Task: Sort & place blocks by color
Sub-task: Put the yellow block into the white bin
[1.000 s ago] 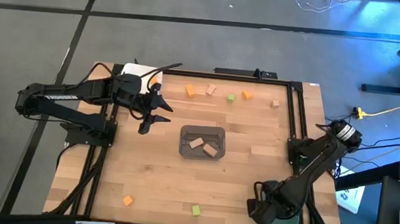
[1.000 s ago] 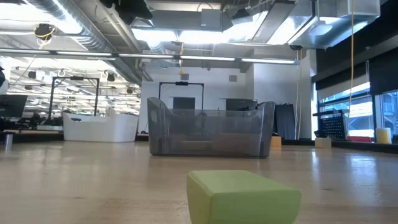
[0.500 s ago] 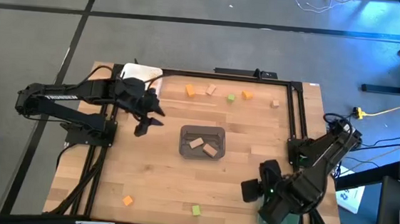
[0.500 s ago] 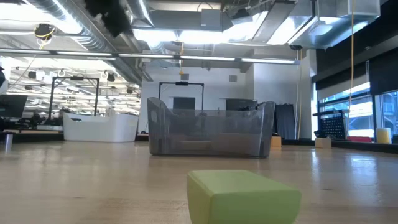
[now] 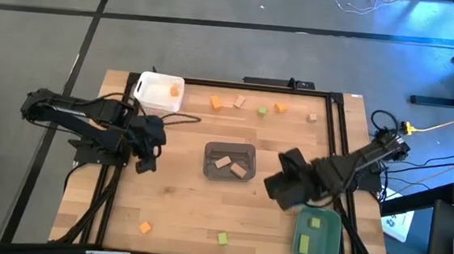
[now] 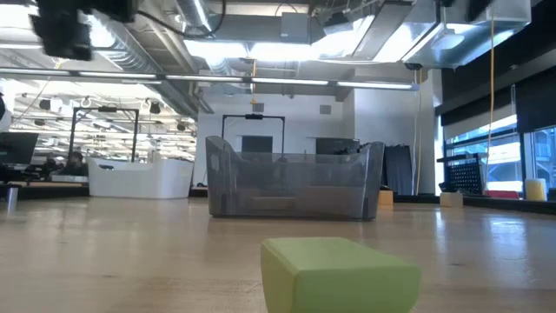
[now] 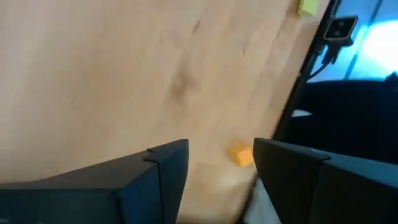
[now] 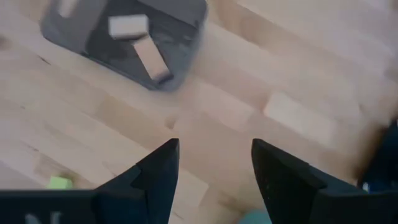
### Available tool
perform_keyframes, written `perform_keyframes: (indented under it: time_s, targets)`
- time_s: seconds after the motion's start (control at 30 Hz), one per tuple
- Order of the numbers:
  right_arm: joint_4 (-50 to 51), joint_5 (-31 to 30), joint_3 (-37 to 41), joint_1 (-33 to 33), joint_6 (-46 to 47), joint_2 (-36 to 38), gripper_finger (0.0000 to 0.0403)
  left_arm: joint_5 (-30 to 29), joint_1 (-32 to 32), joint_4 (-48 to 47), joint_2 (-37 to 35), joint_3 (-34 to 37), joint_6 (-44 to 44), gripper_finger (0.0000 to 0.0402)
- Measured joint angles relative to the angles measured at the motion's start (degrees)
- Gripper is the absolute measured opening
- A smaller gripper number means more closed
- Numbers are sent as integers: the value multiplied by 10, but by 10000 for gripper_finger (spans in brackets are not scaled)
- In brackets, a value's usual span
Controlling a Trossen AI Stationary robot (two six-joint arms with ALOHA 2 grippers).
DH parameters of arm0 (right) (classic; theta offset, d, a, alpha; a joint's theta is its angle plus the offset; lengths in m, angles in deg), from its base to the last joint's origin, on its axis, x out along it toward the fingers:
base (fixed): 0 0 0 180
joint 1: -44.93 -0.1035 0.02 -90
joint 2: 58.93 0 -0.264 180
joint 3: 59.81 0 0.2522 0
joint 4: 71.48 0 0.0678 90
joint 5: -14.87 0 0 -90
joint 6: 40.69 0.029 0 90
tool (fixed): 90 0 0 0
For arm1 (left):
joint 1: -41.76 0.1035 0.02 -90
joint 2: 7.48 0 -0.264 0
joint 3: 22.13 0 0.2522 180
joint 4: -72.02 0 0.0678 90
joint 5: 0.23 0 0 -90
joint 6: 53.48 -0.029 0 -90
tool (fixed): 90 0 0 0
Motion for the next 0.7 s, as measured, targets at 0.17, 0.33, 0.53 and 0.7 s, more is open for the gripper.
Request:
perform_keyframes:
  time_s: [0.17,0.33,0.53,0.7]
  targets:
    - [-79,0,0,58,-187,34,200,-51,-83,-5,0,0,168,173]
    - [-180,5,0,110,-376,62,200,-99,-178,-9,0,0,312,172]
    - [-278,92,0,169,-563,70,200,-142,-296,17,40,0,407,172]
    - [-314,214,0,207,-688,70,200,-162,-377,84,104,0,394,172]
